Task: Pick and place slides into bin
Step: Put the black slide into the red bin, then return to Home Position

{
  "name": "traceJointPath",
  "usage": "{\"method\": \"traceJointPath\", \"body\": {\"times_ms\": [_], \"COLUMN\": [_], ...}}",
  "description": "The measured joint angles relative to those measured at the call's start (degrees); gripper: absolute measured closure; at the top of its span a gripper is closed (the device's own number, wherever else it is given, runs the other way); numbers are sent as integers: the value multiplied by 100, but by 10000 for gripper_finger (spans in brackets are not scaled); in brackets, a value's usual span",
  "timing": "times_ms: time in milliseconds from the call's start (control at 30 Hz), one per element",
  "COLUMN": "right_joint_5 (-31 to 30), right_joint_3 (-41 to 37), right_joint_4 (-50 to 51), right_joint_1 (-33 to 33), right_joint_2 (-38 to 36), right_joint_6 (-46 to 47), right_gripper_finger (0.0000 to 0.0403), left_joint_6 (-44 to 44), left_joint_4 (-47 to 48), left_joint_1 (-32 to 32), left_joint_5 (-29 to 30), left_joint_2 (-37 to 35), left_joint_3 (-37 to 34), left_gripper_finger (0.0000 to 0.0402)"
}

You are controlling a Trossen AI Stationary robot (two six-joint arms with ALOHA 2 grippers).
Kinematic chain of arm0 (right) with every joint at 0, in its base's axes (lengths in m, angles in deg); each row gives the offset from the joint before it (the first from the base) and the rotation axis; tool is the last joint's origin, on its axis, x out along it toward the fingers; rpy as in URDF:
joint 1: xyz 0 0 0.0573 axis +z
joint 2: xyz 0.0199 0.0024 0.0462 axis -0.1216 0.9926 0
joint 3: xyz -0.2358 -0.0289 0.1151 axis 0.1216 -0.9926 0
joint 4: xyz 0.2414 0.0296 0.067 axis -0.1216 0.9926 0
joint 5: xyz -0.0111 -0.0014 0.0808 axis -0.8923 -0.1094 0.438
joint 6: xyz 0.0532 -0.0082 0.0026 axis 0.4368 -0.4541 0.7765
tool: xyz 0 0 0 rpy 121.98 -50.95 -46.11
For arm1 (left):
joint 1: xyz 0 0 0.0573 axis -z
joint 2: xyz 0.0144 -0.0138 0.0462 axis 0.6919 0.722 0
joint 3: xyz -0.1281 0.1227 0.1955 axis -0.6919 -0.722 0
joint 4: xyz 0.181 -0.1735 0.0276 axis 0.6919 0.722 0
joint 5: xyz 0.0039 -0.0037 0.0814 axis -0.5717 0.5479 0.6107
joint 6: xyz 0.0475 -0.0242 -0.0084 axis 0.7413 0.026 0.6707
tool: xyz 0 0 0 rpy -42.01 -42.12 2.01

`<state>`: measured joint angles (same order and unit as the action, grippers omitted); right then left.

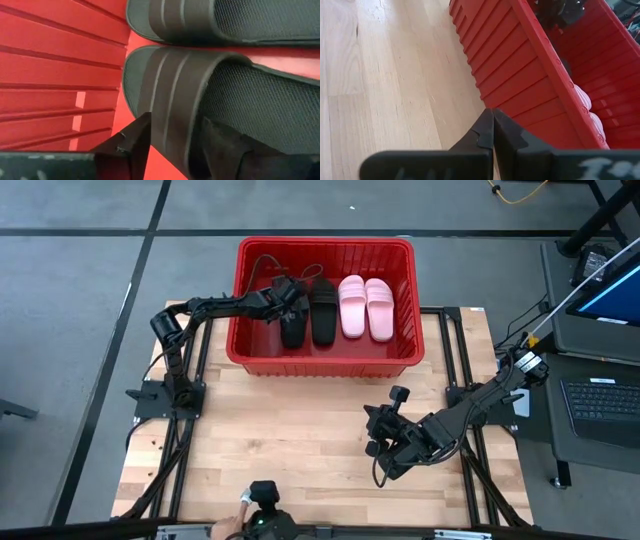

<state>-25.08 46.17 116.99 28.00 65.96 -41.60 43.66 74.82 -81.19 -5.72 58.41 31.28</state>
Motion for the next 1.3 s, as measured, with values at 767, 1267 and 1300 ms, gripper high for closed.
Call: {"method": "traceJointPath", "body": {"times_ms": [767,1267,1300], "right_joint_5": [0,-2,-4], "right_joint_3": [0,0,0], "right_joint_4": [-17,-7,-9], "right_joint_1": [1,-1,0], "right_joint_2": [0,0,0], "right_joint_6": [98,114,114], "right_gripper_finger": [397,397,397], "left_joint_6": [202,-769,-849], "left_joint_4": [730,1913,1910], "left_joint_1": [259,688,744], "left_joint_5": [-4,146,147], "left_joint_2": [-562,-1839,-1949], "left_joint_3": [0,0,0], "left_gripper_finger": [233,233,233]}}
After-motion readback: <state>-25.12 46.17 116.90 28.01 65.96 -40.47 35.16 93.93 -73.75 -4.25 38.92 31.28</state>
